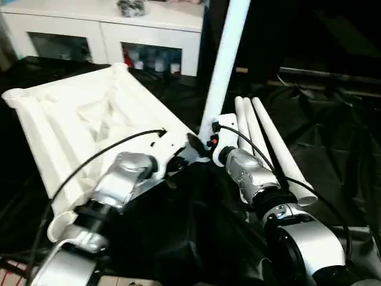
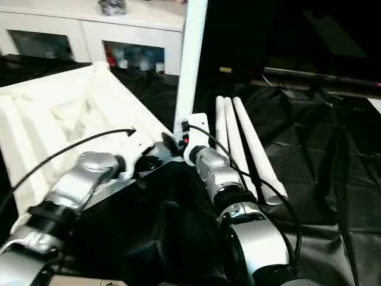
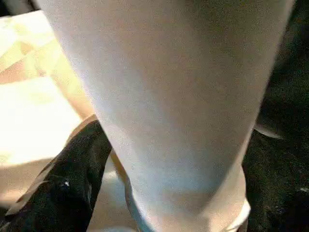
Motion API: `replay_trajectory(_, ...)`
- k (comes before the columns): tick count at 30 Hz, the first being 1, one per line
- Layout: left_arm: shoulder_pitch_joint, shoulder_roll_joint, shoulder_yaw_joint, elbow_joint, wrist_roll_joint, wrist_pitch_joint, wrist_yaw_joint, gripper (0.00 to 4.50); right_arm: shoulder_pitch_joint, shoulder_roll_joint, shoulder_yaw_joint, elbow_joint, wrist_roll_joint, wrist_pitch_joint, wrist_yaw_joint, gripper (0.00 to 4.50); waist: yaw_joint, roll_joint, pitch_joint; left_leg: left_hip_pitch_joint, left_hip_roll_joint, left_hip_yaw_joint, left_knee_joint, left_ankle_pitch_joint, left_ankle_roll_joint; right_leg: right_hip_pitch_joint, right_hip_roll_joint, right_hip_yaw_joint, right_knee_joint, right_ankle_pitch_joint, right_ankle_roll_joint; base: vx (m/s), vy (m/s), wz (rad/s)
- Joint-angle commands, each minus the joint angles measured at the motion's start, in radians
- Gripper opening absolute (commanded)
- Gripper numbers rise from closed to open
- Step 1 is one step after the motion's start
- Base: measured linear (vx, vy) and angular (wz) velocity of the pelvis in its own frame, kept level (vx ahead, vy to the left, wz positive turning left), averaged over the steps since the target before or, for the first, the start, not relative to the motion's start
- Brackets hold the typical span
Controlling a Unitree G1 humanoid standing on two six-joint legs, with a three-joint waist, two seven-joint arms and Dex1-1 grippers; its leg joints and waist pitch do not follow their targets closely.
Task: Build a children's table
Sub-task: Rotate leg to tighten
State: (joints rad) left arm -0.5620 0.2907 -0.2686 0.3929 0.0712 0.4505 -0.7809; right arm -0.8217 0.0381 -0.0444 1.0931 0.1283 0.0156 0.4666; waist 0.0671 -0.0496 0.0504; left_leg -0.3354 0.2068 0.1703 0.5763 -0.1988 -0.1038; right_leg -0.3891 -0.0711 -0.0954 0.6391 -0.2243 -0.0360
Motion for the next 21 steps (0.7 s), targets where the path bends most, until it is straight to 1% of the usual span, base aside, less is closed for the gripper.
replay_trajectory(1, 0.002, -0.004, -0.036, -0.029, -0.015, -0.032, -0.052, 0.00, 0.020, 0.023, 0.061, -0.007, -0.020, 0.020, 0.112, 3.93, 0.008, 0.014, -0.058, -0.017, 0.031, -0.008, -0.062, -0.087, 0.044, 0.056, -0.084, 0.067, -0.077, -0.056, -0.203, 0.000, 0.000, 0.00)
replay_trajectory(2, 0.008, 0.010, -0.035, -0.036, -0.023, -0.037, -0.075, 0.00, 0.034, 0.000, 0.084, -0.033, -0.032, 0.008, 0.166, 3.93, 0.009, 0.018, -0.058, -0.014, 0.031, -0.007, -0.062, -0.082, 0.048, 0.054, -0.082, 0.067, -0.076, -0.040, -0.209, 0.000, 0.000, 0.00)
replay_trajectory(3, 0.013, 0.022, -0.036, -0.040, -0.029, -0.053, -0.096, 0.00, 0.048, -0.018, 0.105, -0.059, -0.040, 0.000, 0.210, 3.93, 0.009, 0.015, -0.062, -0.014, 0.031, -0.006, -0.058, -0.060, 0.059, 0.057, -0.082, 0.067, -0.070, 0.011, -0.222, 0.000, 0.000, 0.00)
replay_trajectory(4, 0.019, 0.037, -0.037, -0.044, -0.038, -0.073, -0.124, 0.00, 0.067, -0.041, 0.127, -0.091, -0.047, -0.008, 0.268, 3.93, 0.013, 0.017, -0.064, -0.016, 0.029, -0.006, -0.054, -0.032, 0.075, 0.059, -0.079, 0.066, -0.066, 0.065, -0.232, 0.000, 0.000, 0.00)
replay_trajectory(5, 0.020, 0.039, -0.037, -0.045, -0.040, -0.075, -0.127, 0.00, 0.069, -0.044, 0.129, -0.094, -0.048, -0.009, 0.275, 3.93, 0.013, 0.016, -0.067, -0.016, 0.030, -0.004, -0.052, -0.014, 0.088, 0.058, -0.079, 0.067, -0.059, 0.112, -0.246, 0.000, 0.000, 0.00)
replay_trajectory(7, 0.026, 0.058, -0.037, -0.047, -0.053, -0.106, -0.170, 0.00, 0.098, -0.082, 0.155, -0.146, -0.051, -0.014, 0.360, 3.93, 0.017, 0.016, -0.065, -0.017, 0.029, -0.003, -0.049, -0.004, 0.103, 0.056, -0.077, 0.065, -0.059, 0.135, -0.256, 0.000, 0.000, 0.00)
replay_trajectory(8, 0.029, 0.067, -0.037, -0.048, -0.059, -0.121, -0.192, 0.00, 0.112, -0.101, 0.167, -0.172, -0.051, -0.016, 0.400, 3.93, 0.018, 0.014, -0.065, -0.017, 0.030, -0.002, -0.049, -0.013, 0.105, 0.057, -0.077, 0.066, -0.060, 0.129, -0.257, 0.000, 0.000, 0.00)
replay_trajectory(9, 0.035, 0.085, -0.033, -0.057, -0.080, -0.132, -0.239, 0.00, 0.144, -0.144, 0.188, -0.233, -0.045, -0.009, 0.490, 3.93, 0.022, 0.015, -0.064, -0.016, 0.031, -0.002, -0.050, -0.025, 0.108, 0.057, -0.078, 0.066, -0.062, 0.112, -0.254, 0.000, 0.000, 0.00)
replay_trajectory(10, 0.038, 0.094, -0.033, -0.064, -0.088, -0.147, -0.263, 0.00, 0.156, -0.161, 0.196, -0.257, -0.040, -0.001, 0.522, 3.93, 0.027, 0.015, -0.064, -0.011, 0.032, -0.001, -0.049, -0.035, 0.110, 0.056, -0.079, 0.067, -0.062, 0.106, -0.253, 0.000, 0.000, 0.00)
replay_trajectory(11, 0.041, 0.100, -0.034, -0.068, -0.093, -0.158, -0.279, 0.00, 0.163, -0.172, 0.200, -0.273, -0.036, 0.003, 0.542, 3.93, 0.027, 0.014, -0.064, -0.011, 0.034, -0.001, -0.050, -0.035, 0.111, 0.055, -0.078, 0.067, -0.060, 0.112, -0.257, 0.000, 0.000, 0.00)
replay_trajectory(12, 0.046, 0.121, -0.037, -0.077, -0.101, -0.158, -0.317, 0.00, 0.183, -0.202, 0.215, -0.316, -0.032, 0.009, 0.593, 3.93, 0.027, 0.016, -0.064, -0.011, 0.034, -0.002, -0.051, -0.034, 0.109, 0.054, -0.078, 0.067, -0.059, 0.113, -0.260, 0.000, 0.000, 0.00)
replay_trajectory(13, 0.046, 0.123, -0.037, -0.078, -0.102, -0.158, -0.320, 0.00, 0.184, -0.204, 0.216, -0.320, -0.032, 0.010, 0.598, 3.93, 0.029, 0.015, -0.064, -0.013, 0.034, -0.002, -0.050, -0.033, 0.107, 0.056, -0.077, 0.066, -0.058, 0.112, -0.261, 0.000, 0.000, 0.00)
replay_trajectory(14, 0.048, 0.134, -0.040, -0.080, -0.103, -0.166, -0.337, 0.00, 0.191, -0.215, 0.220, -0.334, -0.031, 0.013, 0.615, 3.93, 0.030, 0.016, -0.063, -0.012, 0.035, -0.002, -0.050, -0.036, 0.106, 0.055, -0.077, 0.065, -0.060, 0.106, -0.261, 0.000, 0.000, 0.00)
replay_trajectory(16, 0.055, 0.162, -0.047, -0.080, -0.106, -0.192, -0.380, 0.00, 0.207, -0.240, 0.229, -0.373, -0.025, 0.021, 0.654, 3.93, 0.031, 0.017, -0.061, -0.013, 0.035, -0.003, -0.052, -0.056, 0.095, 0.055, -0.080, 0.065, -0.063, 0.072, -0.259, 0.000, 0.000, 0.00)
replay_trajectory(17, 0.058, 0.176, -0.050, -0.080, -0.108, -0.202, -0.400, 0.00, 0.212, -0.249, 0.234, -0.387, -0.025, 0.020, 0.667, 3.93, 0.032, 0.017, -0.061, -0.014, 0.035, -0.002, -0.053, -0.069, 0.083, 0.056, -0.080, 0.066, -0.063, 0.051, -0.251, 0.000, 0.000, 0.00)
replay_trajectory(19, 0.061, 0.186, -0.053, -0.080, -0.109, -0.207, -0.415, 0.00, 0.217, -0.255, 0.237, -0.397, -0.025, 0.021, 0.677, 3.93, 0.033, 0.017, -0.060, -0.014, 0.035, -0.003, -0.053, -0.081, 0.074, 0.055, -0.080, 0.066, -0.065, 0.034, -0.245, 0.000, 0.000, 0.00)
replay_trajectory(21, 0.066, 0.208, -0.058, -0.073, -0.106, -0.224, -0.451, 0.00, 0.238, -0.263, 0.248, -0.451, -0.007, 0.058, 0.722, 3.68, 0.034, 0.017, -0.058, -0.014, 0.035, -0.004, -0.055, -0.090, 0.069, 0.054, -0.079, 0.066, -0.067, 0.014, -0.235, 0.000, 0.000, 0.00)
